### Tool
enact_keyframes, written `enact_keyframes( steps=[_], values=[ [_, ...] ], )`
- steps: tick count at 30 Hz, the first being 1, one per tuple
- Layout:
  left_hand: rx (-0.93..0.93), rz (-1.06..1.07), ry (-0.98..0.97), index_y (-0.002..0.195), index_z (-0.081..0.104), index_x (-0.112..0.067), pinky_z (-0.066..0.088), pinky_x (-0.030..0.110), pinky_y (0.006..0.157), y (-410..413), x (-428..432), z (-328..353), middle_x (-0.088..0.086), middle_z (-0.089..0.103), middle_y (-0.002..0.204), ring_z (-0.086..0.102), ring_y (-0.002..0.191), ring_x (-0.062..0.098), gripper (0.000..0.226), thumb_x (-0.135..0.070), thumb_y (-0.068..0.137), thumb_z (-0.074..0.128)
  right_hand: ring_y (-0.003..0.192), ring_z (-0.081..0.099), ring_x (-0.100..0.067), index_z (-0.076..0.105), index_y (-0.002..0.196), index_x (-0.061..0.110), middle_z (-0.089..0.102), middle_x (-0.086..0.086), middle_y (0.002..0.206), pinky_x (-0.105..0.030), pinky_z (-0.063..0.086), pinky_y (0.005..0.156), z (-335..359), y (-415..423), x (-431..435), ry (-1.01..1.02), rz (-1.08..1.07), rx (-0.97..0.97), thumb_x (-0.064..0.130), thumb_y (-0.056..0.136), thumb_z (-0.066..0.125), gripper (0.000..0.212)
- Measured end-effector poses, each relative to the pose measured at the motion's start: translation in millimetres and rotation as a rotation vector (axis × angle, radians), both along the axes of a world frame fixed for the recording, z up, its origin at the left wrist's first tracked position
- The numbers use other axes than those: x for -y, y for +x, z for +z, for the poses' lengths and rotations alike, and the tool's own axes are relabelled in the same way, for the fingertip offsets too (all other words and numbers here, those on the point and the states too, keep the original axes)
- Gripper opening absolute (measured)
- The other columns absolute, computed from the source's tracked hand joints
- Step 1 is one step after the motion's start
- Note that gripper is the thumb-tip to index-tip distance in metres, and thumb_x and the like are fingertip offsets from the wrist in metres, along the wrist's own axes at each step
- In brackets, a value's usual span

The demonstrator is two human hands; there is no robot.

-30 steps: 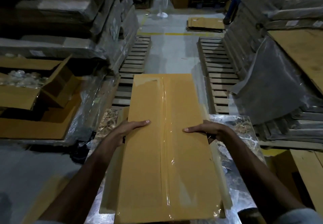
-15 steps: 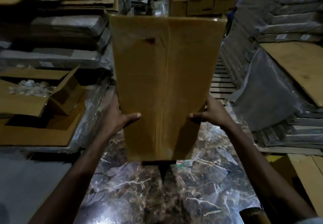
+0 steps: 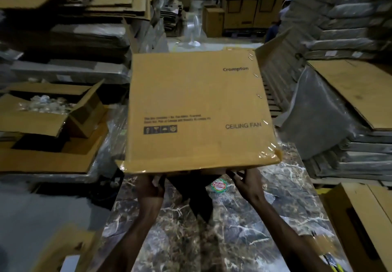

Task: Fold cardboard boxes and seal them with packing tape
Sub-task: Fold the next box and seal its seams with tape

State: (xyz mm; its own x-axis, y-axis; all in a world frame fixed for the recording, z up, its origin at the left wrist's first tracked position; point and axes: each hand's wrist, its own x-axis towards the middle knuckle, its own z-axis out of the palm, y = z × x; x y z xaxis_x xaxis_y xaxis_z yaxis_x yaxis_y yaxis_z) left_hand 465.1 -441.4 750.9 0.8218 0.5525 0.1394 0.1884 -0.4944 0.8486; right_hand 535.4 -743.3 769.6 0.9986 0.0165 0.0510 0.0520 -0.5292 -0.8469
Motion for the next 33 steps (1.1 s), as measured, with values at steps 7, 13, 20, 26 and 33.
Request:
enact_keyframes(
  steps=[7, 13, 20, 26, 33],
  values=[
    [0.108, 0.039, -0.848, 0.105, 0.066, -0.015, 0.052, 0.05, 0.09, 3, -39, 60, 0.015, 0.068, 0.107, 0.065, 0.104, 0.034, 0.014, -0.025, 0.096, 0.066, 0.063, 0.061, 0.005, 0.064, 0.077, 0.015, 0.067, 0.004, 0.075, -0.035, 0.048, 0.069, 47, -11, 21, 0.265, -0.048, -0.127, 0.022, 0.085, 0.06, 0.012],
    [-0.07, -0.31, -0.82, 0.14, 0.061, -0.015, 0.049, 0.062, 0.105, 25, -106, 117, 0.025, 0.057, 0.146, 0.059, 0.129, 0.044, 0.101, -0.088, 0.071, 0.066, 0.055, 0.068, -0.002, 0.073, 0.08, 0.018, 0.072, 0.007, 0.061, -0.018, 0.056, 0.053, 137, -6, 27, 0.774, 0.019, -0.212, 0.038, 0.11, 0.04, 0.049],
    [-0.097, -0.603, -0.674, 0.135, 0.062, -0.013, 0.064, 0.043, 0.074, 25, -51, 269, 0.016, 0.076, 0.111, 0.075, 0.092, 0.03, 0.067, -0.064, 0.092, 0.058, 0.102, 0.075, -0.025, 0.061, 0.132, 0.02, 0.077, -0.009, 0.113, -0.042, 0.062, 0.081, 228, 5, 1, 0.758, 0.284, -0.283, 0.065, 0.101, 0.032, 0.062],
    [-0.253, -0.607, -0.667, 0.106, 0.073, -0.013, 0.066, 0.037, 0.072, 14, -37, 279, 0.012, 0.078, 0.099, 0.075, 0.08, 0.026, 0.065, -0.048, 0.056, 0.096, 0.09, 0.076, -0.022, 0.061, 0.126, 0.013, 0.079, -0.006, 0.102, -0.034, 0.062, 0.072, 240, 4, 8, 0.449, 0.456, -0.39, 0.058, 0.076, 0.081, 0.071],
    [-0.104, -0.609, -0.188, 0.149, 0.033, -0.039, 0.05, 0.028, 0.095, 5, -43, 283, -0.014, 0.062, 0.127, 0.063, 0.112, 0.004, 0.119, -0.057, 0.048, 0.092, 0.107, 0.071, -0.003, 0.051, 0.136, 0.028, 0.074, 0.02, 0.115, -0.016, 0.058, 0.083, 243, -12, 23, 0.209, 0.5, -0.23, 0.045, 0.063, 0.09, 0.084]
  ],
)
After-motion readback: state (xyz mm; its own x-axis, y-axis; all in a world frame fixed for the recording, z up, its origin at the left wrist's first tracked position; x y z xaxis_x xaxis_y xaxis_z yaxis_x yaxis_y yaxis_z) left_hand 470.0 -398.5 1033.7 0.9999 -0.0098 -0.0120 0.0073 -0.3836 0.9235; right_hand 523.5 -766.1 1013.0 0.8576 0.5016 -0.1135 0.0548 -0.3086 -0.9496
